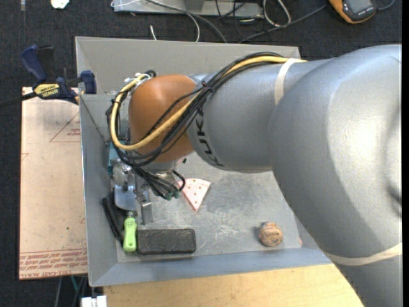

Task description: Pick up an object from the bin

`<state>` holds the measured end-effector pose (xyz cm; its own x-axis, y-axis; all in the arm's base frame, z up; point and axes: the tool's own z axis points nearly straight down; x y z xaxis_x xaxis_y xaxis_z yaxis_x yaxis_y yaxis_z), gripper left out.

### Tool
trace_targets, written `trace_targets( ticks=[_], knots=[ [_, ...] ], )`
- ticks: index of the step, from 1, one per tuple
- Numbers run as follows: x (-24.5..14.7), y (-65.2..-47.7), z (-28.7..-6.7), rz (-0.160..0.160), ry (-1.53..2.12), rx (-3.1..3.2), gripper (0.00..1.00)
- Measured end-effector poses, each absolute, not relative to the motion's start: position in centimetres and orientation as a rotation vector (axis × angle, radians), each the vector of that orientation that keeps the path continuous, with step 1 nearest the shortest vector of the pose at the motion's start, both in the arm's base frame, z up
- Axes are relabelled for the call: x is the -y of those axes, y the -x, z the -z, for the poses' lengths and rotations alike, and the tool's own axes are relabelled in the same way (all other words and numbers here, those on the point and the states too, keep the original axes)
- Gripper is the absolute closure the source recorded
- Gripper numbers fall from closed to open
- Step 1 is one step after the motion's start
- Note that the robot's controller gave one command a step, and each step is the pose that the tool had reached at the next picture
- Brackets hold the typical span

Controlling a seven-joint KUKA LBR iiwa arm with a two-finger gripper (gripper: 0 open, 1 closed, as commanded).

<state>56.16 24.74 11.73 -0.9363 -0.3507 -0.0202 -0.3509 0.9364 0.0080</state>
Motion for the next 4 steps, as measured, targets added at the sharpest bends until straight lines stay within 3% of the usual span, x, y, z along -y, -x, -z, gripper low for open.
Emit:
trace_targets(
  ticks=[1,2,3,4],
  knots=[
    [-25.2,-56.7,-10.1,-0.016,0.876,-2.992,0.0],
    [-25.2,-55.2,-8.5,-0.017,0.907,-2.984,0.0],
    [-25.4,-55.6,-7.9,-0.021,0.704,-3.036,0.0],
    [-24.8,-55.8,-8.0,-0.017,1.172,-2.884,0.0]
  ],
)
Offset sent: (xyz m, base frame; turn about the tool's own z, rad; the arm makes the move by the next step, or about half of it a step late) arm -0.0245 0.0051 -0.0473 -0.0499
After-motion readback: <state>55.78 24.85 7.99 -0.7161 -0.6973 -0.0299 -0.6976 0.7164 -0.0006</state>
